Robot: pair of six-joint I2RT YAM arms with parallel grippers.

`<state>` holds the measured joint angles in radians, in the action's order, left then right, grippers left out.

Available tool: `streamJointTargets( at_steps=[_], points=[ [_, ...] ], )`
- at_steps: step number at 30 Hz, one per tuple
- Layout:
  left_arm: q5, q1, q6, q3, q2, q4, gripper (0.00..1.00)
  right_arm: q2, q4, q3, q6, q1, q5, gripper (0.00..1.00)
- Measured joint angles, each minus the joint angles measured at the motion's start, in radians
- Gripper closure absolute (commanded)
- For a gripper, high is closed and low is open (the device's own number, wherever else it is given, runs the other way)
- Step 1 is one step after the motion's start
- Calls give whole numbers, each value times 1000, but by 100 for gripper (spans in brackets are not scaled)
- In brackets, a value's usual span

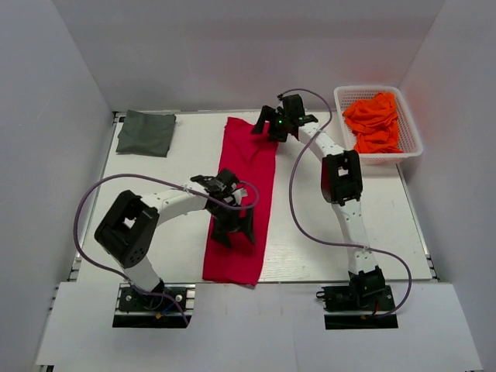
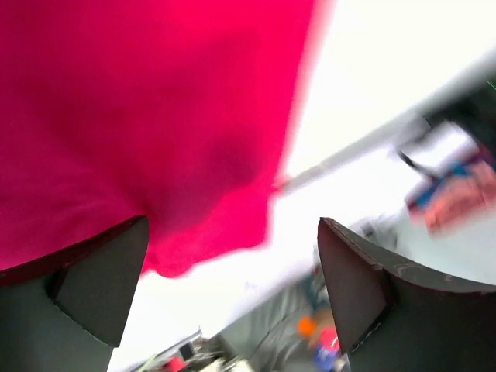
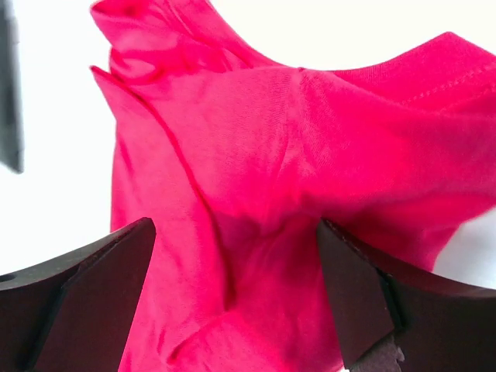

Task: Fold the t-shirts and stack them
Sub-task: Rotate the tshirt 90 degrees, then grab the bottom of the folded rectangular tshirt with both arms

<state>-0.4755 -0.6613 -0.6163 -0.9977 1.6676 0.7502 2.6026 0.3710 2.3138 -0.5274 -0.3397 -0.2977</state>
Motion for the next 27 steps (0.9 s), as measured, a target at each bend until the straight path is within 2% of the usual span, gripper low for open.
streamJointTargets(
  at_steps=[2, 5, 9, 12, 15, 16, 20, 24, 27],
  points=[
    [-86, -30, 39, -49, 4, -1, 0, 3, -56, -3, 0, -14, -51, 10],
    [-84, -37, 85, -146, -2, 20, 0, -8, -77, 6, 44, -23, -82, 10],
    [43, -25, 110, -207, -77, 49, 0, -123, -29, -63, 135, -21, -31, 10],
    [193, -14, 60, -200, -179, 114, 0, -306, 60, -188, 166, -23, 33, 10],
    [331, -1, -37, -127, -327, 195, 0, -610, 93, -512, 161, -43, 79, 10],
    [359, 3, -70, -81, -388, 209, 0, -748, 60, -697, 146, -65, 97, 10],
    [355, 5, -175, 154, -626, 260, 0, -1041, 113, -1108, 74, -208, 77, 10],
    [253, -6, -230, 395, -708, 237, 0, -1164, 143, -1406, -51, -411, -2, 10],
    [200, -13, -250, 486, -722, 212, 0, -1173, 172, -1472, -148, -541, -27, 10]
  ],
)
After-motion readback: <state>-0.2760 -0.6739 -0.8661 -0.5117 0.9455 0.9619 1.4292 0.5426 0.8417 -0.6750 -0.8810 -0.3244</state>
